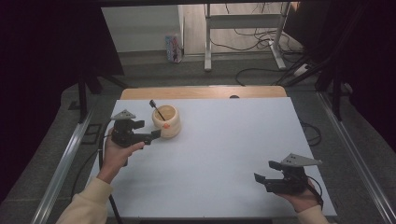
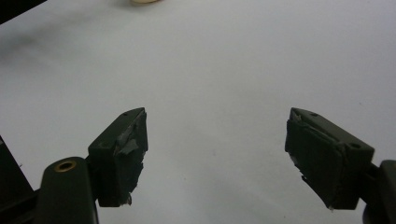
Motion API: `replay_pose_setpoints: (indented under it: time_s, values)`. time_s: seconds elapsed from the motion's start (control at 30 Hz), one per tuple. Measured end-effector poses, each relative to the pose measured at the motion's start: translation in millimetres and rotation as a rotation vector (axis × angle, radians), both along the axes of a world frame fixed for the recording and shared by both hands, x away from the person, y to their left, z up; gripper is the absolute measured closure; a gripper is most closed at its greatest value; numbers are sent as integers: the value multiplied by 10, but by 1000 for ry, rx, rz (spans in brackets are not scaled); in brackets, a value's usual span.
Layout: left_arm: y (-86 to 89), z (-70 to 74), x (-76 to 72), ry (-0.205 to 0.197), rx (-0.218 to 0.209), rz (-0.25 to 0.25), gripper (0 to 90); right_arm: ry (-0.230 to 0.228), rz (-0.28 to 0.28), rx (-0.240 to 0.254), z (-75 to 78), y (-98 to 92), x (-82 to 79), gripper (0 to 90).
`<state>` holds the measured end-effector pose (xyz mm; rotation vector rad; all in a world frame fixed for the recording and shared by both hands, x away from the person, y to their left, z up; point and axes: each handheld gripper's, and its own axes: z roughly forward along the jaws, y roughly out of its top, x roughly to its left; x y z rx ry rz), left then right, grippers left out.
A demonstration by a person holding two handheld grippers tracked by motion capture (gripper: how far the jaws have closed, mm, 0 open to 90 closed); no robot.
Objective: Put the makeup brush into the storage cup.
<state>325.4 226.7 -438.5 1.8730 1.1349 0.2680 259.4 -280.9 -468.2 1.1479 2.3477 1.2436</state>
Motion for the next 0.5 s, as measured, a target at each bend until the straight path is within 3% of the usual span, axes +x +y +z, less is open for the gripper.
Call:
replay_pose_setpoints:
  time_s: [0.1, 0.3, 0.5]
  values:
    - [1, -60, -80, 10, 39, -14, 120, -1, -1, 1, 3, -2, 1, 214]
    - [27, -165, -251, 27, 43, -28, 129, -4, 1, -2, 7, -3, -4, 213]
    - [24, -256, -430, 33, 77, -42, 134, -3, 1, -3, 7, -3, -8, 213]
